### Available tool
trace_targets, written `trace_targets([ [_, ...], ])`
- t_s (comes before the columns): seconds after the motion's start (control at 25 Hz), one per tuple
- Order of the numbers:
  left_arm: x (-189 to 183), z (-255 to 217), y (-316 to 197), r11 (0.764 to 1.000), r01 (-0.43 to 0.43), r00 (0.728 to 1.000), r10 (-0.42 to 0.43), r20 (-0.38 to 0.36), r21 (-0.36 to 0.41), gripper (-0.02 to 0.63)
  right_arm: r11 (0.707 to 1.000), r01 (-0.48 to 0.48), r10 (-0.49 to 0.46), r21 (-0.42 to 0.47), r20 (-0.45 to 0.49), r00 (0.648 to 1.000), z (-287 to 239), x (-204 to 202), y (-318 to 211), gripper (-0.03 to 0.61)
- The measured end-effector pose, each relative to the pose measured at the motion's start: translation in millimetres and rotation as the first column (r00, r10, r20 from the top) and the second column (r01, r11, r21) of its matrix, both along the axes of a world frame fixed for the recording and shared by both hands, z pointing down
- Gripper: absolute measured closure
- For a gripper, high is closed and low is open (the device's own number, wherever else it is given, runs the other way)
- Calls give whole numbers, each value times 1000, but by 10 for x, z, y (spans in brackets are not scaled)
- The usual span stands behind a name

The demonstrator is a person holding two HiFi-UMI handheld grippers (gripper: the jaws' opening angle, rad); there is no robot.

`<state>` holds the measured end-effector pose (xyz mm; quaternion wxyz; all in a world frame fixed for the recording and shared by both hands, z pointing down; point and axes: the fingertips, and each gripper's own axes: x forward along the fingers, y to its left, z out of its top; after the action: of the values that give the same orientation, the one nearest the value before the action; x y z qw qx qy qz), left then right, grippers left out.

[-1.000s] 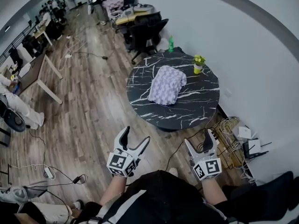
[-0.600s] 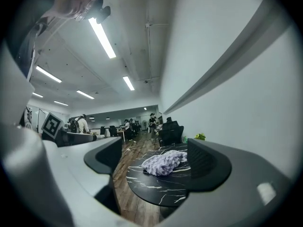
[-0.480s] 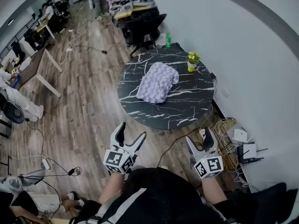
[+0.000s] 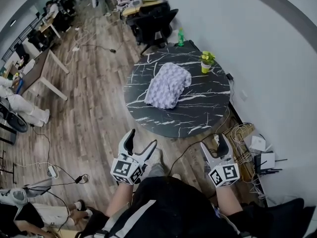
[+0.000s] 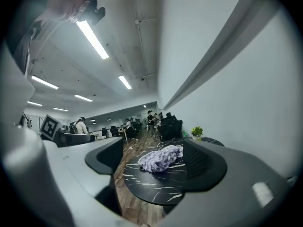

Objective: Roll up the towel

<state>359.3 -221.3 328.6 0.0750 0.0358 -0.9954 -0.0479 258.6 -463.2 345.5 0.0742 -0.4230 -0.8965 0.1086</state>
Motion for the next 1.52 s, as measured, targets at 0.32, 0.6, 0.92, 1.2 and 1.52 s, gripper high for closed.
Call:
trace_targets([
  [0.32,-534,156,351,997,-56,998,56,-4,43,196,999,-41,41,31,3,999,18,-341,235,229],
  [0.6,-1096,29,782,993,-117,993,116,28,30,199,997,-59,58,57,20,998,-86,-731,695,245],
  [0.92,-1466,189,1200,984,-169,985,170,-11,50,219,993,-59,58,100,9,998,-48,-1030,1207,259],
  [1.2,-1704,591,1469,974,-212,970,219,-104,75,253,989,-49,54,138,-31,998,155,-1189,1592,275],
  [1.52,-2082,1058,1652,948,-302,926,316,-208,97,299,983,-64,86,173,-124,989,539,-1358,1947,287],
])
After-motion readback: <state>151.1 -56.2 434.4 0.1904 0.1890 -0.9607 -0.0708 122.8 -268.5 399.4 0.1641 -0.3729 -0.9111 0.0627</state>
